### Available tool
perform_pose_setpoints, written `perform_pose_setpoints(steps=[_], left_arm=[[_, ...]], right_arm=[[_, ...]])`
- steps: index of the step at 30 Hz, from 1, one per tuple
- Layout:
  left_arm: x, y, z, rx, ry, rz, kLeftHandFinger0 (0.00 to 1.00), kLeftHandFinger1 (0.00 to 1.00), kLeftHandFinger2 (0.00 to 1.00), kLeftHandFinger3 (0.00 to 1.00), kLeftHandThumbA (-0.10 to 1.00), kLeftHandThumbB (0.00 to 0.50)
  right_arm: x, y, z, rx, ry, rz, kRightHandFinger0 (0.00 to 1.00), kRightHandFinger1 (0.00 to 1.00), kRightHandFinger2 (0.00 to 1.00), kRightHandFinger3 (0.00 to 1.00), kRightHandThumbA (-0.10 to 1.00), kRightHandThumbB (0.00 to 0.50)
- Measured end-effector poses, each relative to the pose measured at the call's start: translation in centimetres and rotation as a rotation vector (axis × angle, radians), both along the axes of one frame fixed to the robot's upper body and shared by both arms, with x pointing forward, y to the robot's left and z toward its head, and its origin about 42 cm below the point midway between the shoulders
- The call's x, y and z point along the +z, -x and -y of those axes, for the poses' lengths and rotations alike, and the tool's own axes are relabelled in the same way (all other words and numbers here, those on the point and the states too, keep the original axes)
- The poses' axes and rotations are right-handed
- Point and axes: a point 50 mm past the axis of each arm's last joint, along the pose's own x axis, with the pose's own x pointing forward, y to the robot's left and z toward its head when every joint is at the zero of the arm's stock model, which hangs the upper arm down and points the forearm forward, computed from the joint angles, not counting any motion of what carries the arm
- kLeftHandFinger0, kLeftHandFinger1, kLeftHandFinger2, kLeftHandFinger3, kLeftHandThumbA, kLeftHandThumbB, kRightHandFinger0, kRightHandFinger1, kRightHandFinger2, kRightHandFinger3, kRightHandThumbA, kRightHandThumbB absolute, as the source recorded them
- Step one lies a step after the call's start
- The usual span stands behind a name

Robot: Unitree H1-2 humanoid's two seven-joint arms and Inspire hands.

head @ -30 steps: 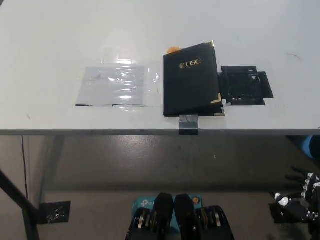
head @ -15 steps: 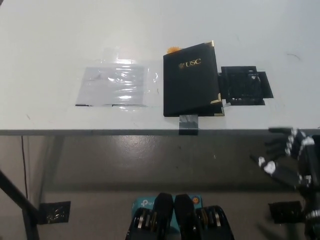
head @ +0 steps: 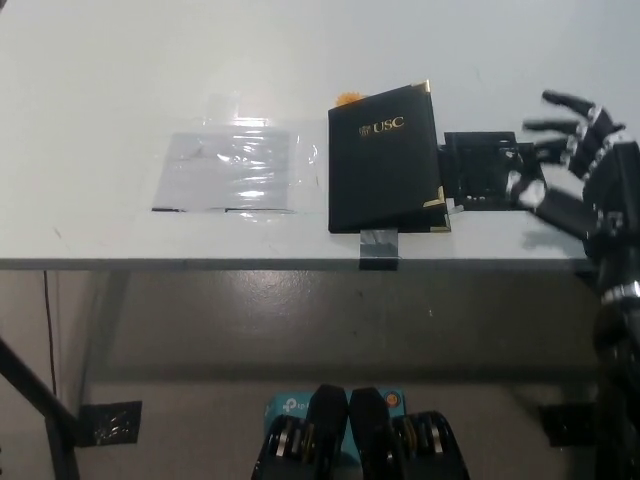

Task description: The robot uses its right hand to push the cover of the diary kept in the middle of the desk towards the left to open it

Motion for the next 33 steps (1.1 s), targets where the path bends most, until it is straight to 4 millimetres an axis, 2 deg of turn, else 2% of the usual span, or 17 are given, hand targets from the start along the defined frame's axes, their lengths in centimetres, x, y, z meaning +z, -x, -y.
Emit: perform_pose_setpoints(steps=[2,4,7,8,9,12,15,18,21,29,33], left_arm=[[0.0,0.1,0.0,0.001,0.000,-0.001,0.41,0.48,0.29,0.29,0.58,0.500],[0.0,0.0,0.1,0.001,0.001,-0.001,0.42,0.48,0.29,0.29,0.57,0.500],[-0.1,0.1,0.2,0.002,0.007,0.000,0.42,0.48,0.29,0.29,0.57,0.500],[-0.1,0.1,0.2,0.002,0.008,0.000,0.42,0.48,0.28,0.29,0.58,0.500],[-0.2,0.1,0.2,0.002,0.009,0.000,0.42,0.48,0.28,0.29,0.58,0.500],[-0.2,0.1,0.3,0.002,0.012,0.000,0.41,0.48,0.29,0.29,0.58,0.500],[-0.2,0.2,0.3,0.003,0.012,0.001,0.41,0.48,0.30,0.30,0.58,0.500],[-0.3,0.4,0.3,0.004,0.012,0.000,0.42,0.48,0.30,0.31,0.57,0.500],[-0.4,0.5,0.3,0.005,0.015,-0.002,0.41,0.46,0.29,0.30,0.57,0.500],[-0.4,0.6,0.5,0.002,0.016,-0.002,0.40,0.47,0.31,0.32,0.59,0.500],[-0.4,0.6,0.6,0.000,0.015,0.000,0.41,0.48,0.30,0.33,0.60,0.500]], right_arm=[[-0.2,-1.0,-0.1,-0.014,-0.085,-0.027,0.78,0.82,0.90,0.98,0.97,0.102],[-0.7,-2.0,-0.3,-0.031,-0.181,-0.061,0.82,0.89,0.97,1.00,1.00,0.105],[-1.8,-3.3,-0.7,-0.066,-0.367,-0.125,0.86,0.93,0.99,1.00,0.99,0.108],[-2.1,-3.6,-0.9,-0.071,-0.420,-0.140,0.94,1.00,1.00,1.00,1.00,0.083],[-2.3,-3.7,-1.0,-0.074,-0.448,-0.149,1.00,1.00,1.00,1.00,1.00,0.073],[-3.4,-4.3,-1.7,-0.088,-0.593,-0.198,1.00,1.00,1.00,1.00,1.00,0.076],[-4.6,-4.8,-2.3,-0.099,-0.704,-0.250,1.00,1.00,1.00,1.00,1.00,0.128],[-6.0,-5.2,-2.9,-0.107,-0.797,-0.302,1.00,1.00,1.00,1.00,1.00,0.128],[-7.2,-5.6,-3.4,-0.109,-0.841,-0.339,1.00,1.00,1.00,1.00,1.00,0.128],[-9.7,-6.1,-4.4,-0.114,-0.921,-0.386,1.00,1.00,1.00,1.00,1.00,0.183],[-10.7,-6.3,-5.1,-0.110,-0.941,-0.399,1.00,1.00,1.00,1.00,1.00,0.170]])
